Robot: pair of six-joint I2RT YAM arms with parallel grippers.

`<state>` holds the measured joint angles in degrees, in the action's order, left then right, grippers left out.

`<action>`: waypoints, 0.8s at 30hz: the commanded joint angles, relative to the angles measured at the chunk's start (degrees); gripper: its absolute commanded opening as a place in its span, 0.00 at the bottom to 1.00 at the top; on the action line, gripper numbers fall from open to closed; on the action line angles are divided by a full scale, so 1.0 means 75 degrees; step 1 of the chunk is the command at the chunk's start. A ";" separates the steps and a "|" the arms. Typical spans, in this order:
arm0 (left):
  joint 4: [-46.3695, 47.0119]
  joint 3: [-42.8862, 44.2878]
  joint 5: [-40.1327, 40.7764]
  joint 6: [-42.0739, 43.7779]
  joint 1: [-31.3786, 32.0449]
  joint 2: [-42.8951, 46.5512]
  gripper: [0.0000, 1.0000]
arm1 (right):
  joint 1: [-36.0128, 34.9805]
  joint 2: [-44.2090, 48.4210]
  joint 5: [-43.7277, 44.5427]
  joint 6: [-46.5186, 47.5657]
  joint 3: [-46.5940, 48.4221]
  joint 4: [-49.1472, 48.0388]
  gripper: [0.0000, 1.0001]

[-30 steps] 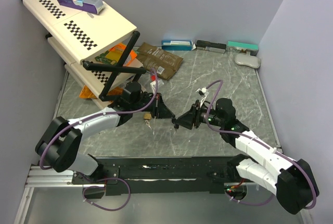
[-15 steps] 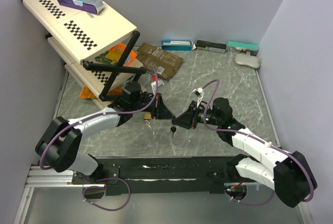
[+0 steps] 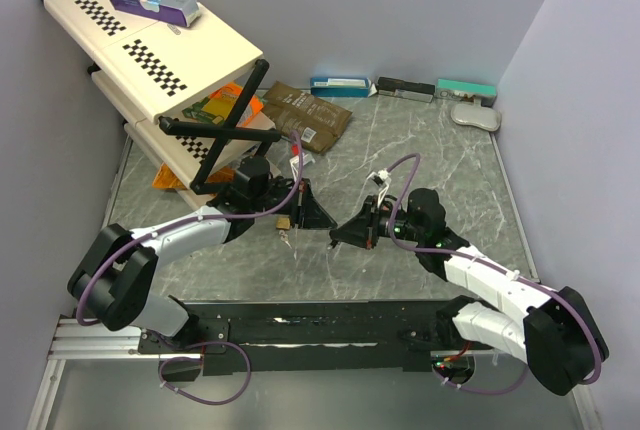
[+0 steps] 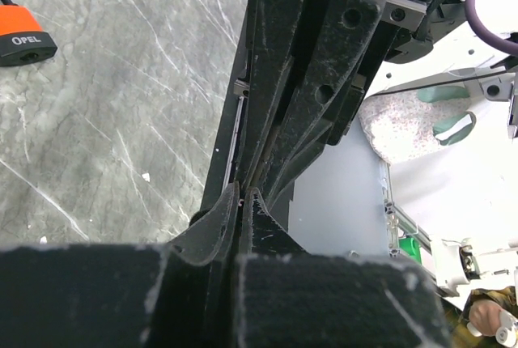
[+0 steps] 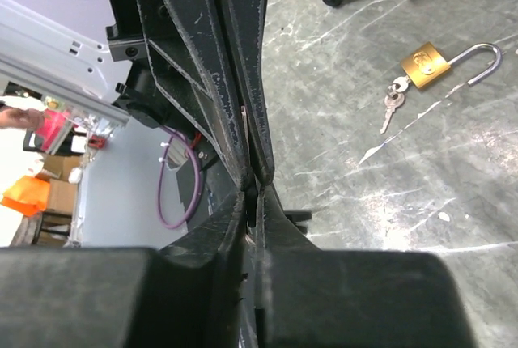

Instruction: Unlock with the key

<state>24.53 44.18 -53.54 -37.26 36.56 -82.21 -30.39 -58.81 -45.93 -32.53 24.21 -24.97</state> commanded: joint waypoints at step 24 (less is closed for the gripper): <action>-0.2262 0.0834 0.2777 0.1567 0.0246 0.0323 0.97 | 0.2338 0.0504 0.1494 -0.0245 -0.0239 0.1452 0.00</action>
<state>14.22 45.71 -41.36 -31.00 36.77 -79.09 -19.57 -58.48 -36.07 -34.37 23.07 -18.09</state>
